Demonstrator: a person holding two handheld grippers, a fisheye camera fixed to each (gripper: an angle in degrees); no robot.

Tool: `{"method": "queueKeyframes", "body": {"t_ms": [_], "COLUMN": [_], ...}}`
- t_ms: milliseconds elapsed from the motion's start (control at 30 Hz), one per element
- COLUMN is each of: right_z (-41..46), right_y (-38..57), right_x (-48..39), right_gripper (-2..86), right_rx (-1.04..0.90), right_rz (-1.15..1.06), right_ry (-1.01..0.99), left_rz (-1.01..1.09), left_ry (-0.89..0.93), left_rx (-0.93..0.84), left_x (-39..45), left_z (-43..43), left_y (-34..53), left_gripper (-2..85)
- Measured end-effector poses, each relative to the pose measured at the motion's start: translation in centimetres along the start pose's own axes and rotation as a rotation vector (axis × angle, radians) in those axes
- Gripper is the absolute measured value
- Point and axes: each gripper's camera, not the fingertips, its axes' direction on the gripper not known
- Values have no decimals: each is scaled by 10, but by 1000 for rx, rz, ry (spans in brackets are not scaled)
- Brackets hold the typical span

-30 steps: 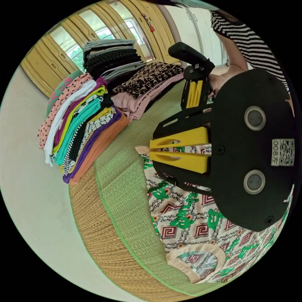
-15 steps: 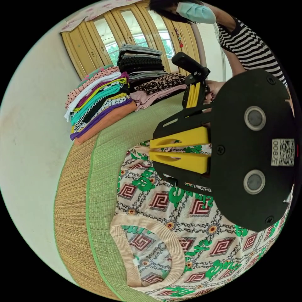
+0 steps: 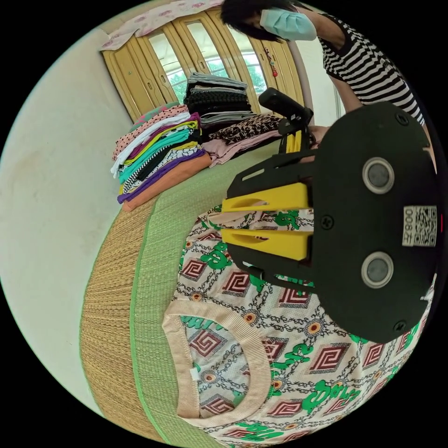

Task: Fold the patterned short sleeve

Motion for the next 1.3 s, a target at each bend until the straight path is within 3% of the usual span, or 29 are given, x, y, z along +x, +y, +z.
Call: {"method": "queueKeyframes", "body": {"t_ms": [200,433,1000,1300], "right_z": [11,19,32,0], "right_y": [-6,-10,-17,-12], "right_x": [0,3,17,36], "right_gripper": [10,10,4,1], "right_rx": [-7,-4,-56,7], "right_rz": [-4,-1,-32,51], "right_ry": [-14,-30,-181,-53], "left_rz": [52,66,-54,46], "left_ry": [-31,-69,-76,-63], "left_rx": [-60,-105,-16,44], "left_x": [4,0,-52,-31], "left_z": [23,38,12,6], "left_y": [-15,-16,32,52], "left_gripper": [72,25,15,10]}}
